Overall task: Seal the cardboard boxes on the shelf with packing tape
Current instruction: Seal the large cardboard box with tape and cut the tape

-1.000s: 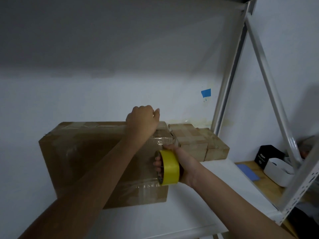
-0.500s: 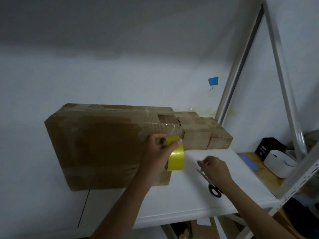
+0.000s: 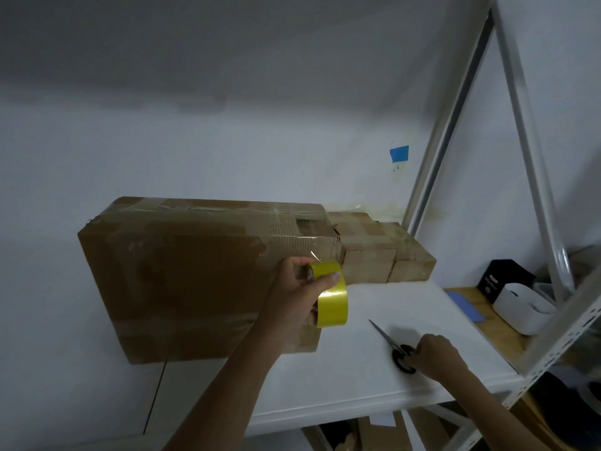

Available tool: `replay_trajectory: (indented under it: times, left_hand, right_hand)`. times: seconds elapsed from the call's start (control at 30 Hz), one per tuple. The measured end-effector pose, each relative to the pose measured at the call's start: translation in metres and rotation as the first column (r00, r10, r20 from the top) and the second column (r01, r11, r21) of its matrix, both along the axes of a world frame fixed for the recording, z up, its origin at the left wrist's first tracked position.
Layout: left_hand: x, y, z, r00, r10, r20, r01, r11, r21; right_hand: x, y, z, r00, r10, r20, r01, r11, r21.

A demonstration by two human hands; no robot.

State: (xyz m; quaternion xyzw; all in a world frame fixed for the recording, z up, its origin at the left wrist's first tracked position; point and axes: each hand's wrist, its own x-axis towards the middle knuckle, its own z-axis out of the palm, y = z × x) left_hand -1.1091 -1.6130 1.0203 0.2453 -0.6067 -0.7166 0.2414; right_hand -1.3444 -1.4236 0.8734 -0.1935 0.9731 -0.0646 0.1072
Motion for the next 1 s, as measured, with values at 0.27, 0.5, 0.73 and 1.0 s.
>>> replay_trajectory:
  times: [0.27, 0.5, 0.73, 1.0]
  left_hand:
    - [0.004, -0.003, 0.005, 1.000, -0.029, 0.012, 0.029, 0.999, 0.020]
    - [0.010, -0.006, 0.009, 0.997, -0.070, 0.040, 0.068, 0.997, 0.041]
    - [0.013, -0.006, 0.014, 0.991, -0.135, 0.009, 0.131, 0.979, 0.158]
    - [0.012, -0.014, 0.010, 0.984, -0.175, 0.020, 0.167, 0.964, 0.209]
  right_hand:
    - [0.009, -0.001, 0.031, 0.971, 0.037, 0.236, -0.019, 0.997, -0.076]
    - [0.014, 0.002, 0.118, 0.723, 0.426, 0.544, 0.033, 0.765, -0.643]
    - [0.013, -0.011, 0.188, 0.391, 0.718, 0.576, -0.307, 0.691, -0.654]
    - [0.002, -0.035, 0.211, 0.416, 0.681, 0.603, -0.481, 0.728, -0.489]
